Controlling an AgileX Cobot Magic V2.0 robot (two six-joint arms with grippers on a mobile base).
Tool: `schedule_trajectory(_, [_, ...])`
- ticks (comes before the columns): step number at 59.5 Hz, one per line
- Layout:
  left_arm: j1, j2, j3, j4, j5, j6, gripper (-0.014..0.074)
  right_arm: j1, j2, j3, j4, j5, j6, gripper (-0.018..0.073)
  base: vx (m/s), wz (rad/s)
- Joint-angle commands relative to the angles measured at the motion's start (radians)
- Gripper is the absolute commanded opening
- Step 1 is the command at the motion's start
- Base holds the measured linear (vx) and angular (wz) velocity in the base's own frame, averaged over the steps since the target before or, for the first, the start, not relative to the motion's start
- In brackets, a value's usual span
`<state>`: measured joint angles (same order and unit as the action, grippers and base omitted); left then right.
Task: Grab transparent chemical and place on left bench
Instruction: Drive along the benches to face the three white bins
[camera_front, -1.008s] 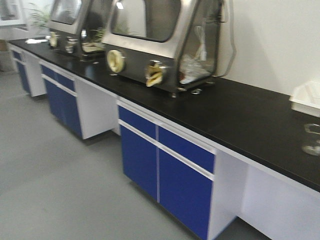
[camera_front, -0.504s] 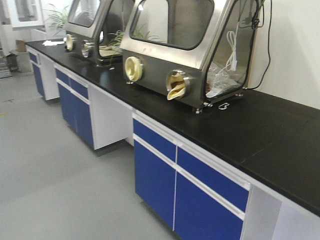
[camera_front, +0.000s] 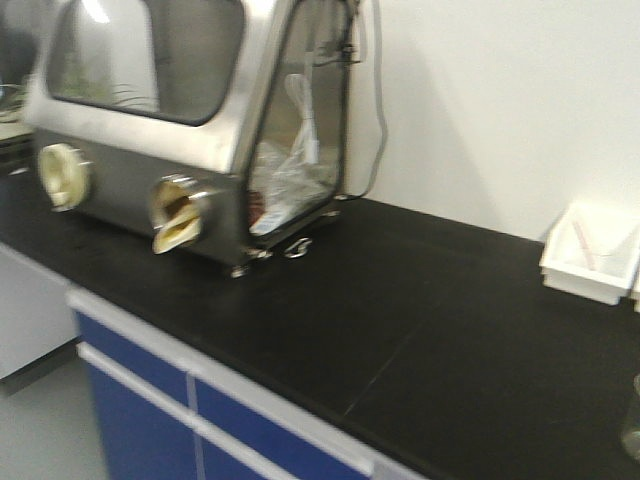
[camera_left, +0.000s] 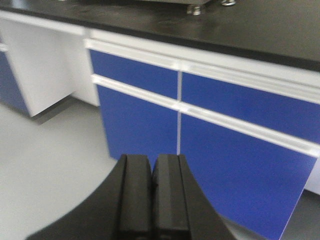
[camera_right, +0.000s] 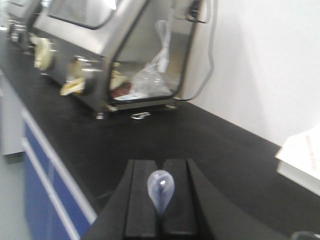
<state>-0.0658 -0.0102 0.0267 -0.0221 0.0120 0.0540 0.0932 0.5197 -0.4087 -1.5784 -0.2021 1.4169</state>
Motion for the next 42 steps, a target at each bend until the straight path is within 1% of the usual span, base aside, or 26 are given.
schedule_trajectory(1, [-0.002, -0.019, 0.016, -0.001, -0.078, -0.008, -0.0003, -0.005, 0.004, -0.031, 0.006, 0.007, 0.001, -0.0003, 0.42, -0.61])
schedule_trajectory(17, [-0.002, -0.019, 0.016, -0.001, -0.078, -0.008, -0.0003, 0.0, 0.004, -0.031, 0.006, 0.001, 0.001, -0.0003, 0.37, -0.58])
schedule_trajectory(22, [-0.002, -0.019, 0.016, -0.001, -0.078, -0.008, -0.0003, 0.015, 0.004, -0.031, 0.006, 0.006, 0.001, -0.0003, 0.31, -0.52])
schedule_trajectory(42, [-0.002, -0.019, 0.016, -0.001, -0.078, -0.008, -0.0003, 0.018, 0.004, -0.031, 0.006, 0.003, 0.001, -0.0003, 0.23, -0.51])
